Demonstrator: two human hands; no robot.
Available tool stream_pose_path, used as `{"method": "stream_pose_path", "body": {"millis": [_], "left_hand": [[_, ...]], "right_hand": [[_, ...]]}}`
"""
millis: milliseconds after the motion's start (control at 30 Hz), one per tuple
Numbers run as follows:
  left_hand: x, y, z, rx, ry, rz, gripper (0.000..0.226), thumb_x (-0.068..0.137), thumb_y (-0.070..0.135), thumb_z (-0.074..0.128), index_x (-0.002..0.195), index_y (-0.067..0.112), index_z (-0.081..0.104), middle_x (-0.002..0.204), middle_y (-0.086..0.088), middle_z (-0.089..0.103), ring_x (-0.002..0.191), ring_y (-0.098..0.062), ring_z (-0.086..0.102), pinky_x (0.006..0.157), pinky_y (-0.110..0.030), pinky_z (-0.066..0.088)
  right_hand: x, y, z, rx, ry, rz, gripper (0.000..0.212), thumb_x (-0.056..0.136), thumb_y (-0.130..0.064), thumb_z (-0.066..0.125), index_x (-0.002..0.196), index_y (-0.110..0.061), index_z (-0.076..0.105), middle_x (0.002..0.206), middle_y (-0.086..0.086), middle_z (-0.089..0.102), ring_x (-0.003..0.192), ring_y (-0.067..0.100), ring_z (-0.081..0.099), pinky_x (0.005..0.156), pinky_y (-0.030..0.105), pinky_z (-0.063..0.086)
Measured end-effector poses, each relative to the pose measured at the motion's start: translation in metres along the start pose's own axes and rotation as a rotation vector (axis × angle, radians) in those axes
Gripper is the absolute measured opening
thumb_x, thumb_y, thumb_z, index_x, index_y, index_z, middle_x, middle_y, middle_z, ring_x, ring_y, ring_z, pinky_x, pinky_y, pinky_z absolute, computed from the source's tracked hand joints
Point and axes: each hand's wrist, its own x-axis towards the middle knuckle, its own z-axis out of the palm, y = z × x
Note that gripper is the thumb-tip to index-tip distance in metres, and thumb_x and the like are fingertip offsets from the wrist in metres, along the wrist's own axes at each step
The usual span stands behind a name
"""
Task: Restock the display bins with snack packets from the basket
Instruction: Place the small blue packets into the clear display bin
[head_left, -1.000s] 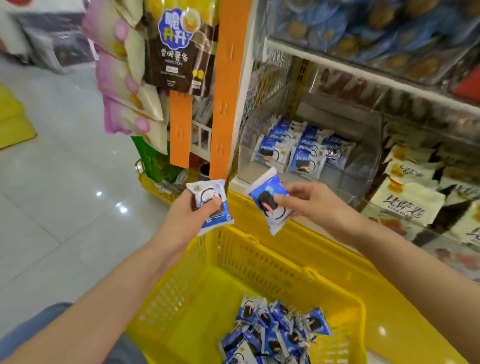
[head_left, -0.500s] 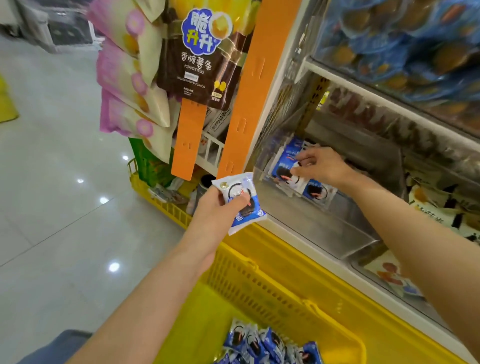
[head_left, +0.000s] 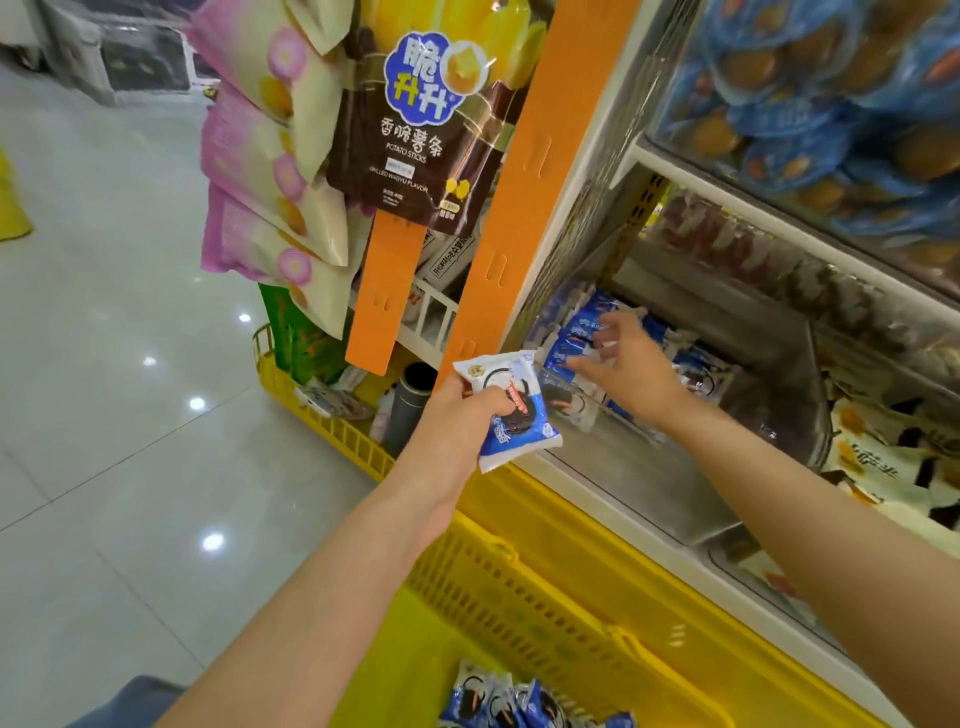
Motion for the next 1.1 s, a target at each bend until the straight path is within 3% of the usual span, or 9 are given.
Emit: {"method": "stream_pose_path", "body": {"millis": [100, 267, 400, 500, 700, 833, 933, 1033, 1100], "left_hand": [[-0.006, 0.001, 0.001, 0.067, -0.025, 0.015, 0.018, 0.091, 0.011, 0.055, 0.102, 0.024, 0.057, 0.095, 0.004, 0.068, 0.078, -0.002, 0.068, 0.071, -0.022, 0.055], [-0.019, -0.001, 0.008, 0.155, -0.171, 0.034, 0.028, 0.091, 0.021, 0.057, 0.118, 0.022, 0.06, 0.114, -0.001, 0.067, 0.107, -0.014, 0.062, 0.095, -0.037, 0.047], [-0.025, -0.006, 0.012, 0.424, -0.272, 0.08, 0.023, 0.087, 0.027, 0.062, 0.11, 0.03, 0.064, 0.104, 0.006, 0.069, 0.101, -0.006, 0.061, 0.076, -0.02, 0.045], [-0.026, -0.012, 0.019, 0.436, -0.167, 0.098, 0.021, 0.08, 0.032, 0.069, 0.1, 0.028, 0.063, 0.1, 0.004, 0.068, 0.094, -0.008, 0.063, 0.064, -0.014, 0.044], [-0.026, -0.021, 0.031, 0.428, -0.192, 0.158, 0.02, 0.082, 0.026, 0.069, 0.1, 0.019, 0.064, 0.094, 0.005, 0.072, 0.088, -0.006, 0.068, 0.071, -0.023, 0.053], [-0.027, -0.017, 0.042, 0.595, -0.261, 0.413, 0.014, 0.082, 0.023, 0.068, 0.092, 0.015, 0.063, 0.095, 0.002, 0.069, 0.089, -0.008, 0.065, 0.076, -0.022, 0.053], [-0.028, -0.017, 0.046, 0.64, -0.288, 0.481, 0.019, 0.084, 0.027, 0.064, 0.102, 0.02, 0.061, 0.096, 0.007, 0.066, 0.089, -0.003, 0.063, 0.075, -0.019, 0.052], [-0.02, -0.016, 0.043, 0.736, -0.194, 0.59, 0.025, 0.09, 0.026, 0.056, 0.115, 0.029, 0.052, 0.101, 0.02, 0.057, 0.089, 0.011, 0.054, 0.073, -0.005, 0.044], [-0.007, -0.011, 0.039, 0.824, -0.117, 0.67, 0.031, 0.093, 0.025, 0.051, 0.124, 0.025, 0.049, 0.11, 0.014, 0.056, 0.095, 0.008, 0.051, 0.079, -0.005, 0.04]], "right_hand": [[-0.034, -0.026, -0.012, 0.322, 0.251, -0.017, 0.036, 0.093, -0.027, 0.056, 0.124, -0.015, 0.042, 0.096, -0.01, 0.054, 0.082, 0.006, 0.056, 0.075, 0.027, 0.05], [-0.097, -0.046, -0.016, 0.513, 0.011, -0.052, 0.034, 0.094, -0.029, 0.05, 0.126, -0.025, 0.041, 0.102, -0.015, 0.057, 0.09, -0.002, 0.058, 0.074, 0.01, 0.047], [-0.117, -0.041, -0.025, 0.428, -0.14, -0.094, 0.029, 0.09, -0.024, 0.059, 0.118, -0.025, 0.053, 0.103, -0.013, 0.061, 0.094, 0.004, 0.061, 0.08, 0.015, 0.05], [-0.124, -0.03, -0.033, 0.459, -0.116, -0.018, 0.022, 0.086, -0.022, 0.065, 0.106, -0.016, 0.063, 0.097, -0.001, 0.068, 0.089, 0.011, 0.064, 0.077, 0.017, 0.053], [-0.145, -0.009, -0.042, 0.601, -0.017, 0.077, 0.02, 0.079, -0.022, 0.071, 0.093, -0.022, 0.057, 0.085, -0.01, 0.071, 0.075, 0.0, 0.068, 0.06, 0.01, 0.049], [-0.151, -0.01, -0.054, 0.416, -0.107, 0.054, 0.043, 0.069, -0.047, 0.067, 0.107, -0.035, 0.053, 0.103, -0.012, 0.062, 0.082, 0.006, 0.066, 0.071, 0.022, 0.055], [-0.149, -0.011, -0.061, 0.336, -0.18, 0.003, 0.03, 0.071, -0.048, 0.064, 0.097, -0.033, 0.064, 0.092, -0.012, 0.067, 0.06, 0.005, 0.057, 0.057, 0.018, 0.047], [-0.134, -0.004, -0.066, 0.356, 0.029, 0.083, 0.014, 0.083, -0.035, 0.064, 0.094, -0.028, 0.068, 0.075, -0.009, 0.067, 0.049, -0.002, 0.053, 0.046, 0.009, 0.04], [-0.116, 0.0, -0.07, 0.387, 0.182, 0.164, 0.022, 0.087, -0.036, 0.061, 0.103, -0.024, 0.067, 0.075, -0.006, 0.068, 0.055, 0.004, 0.06, 0.049, 0.016, 0.046]]}}
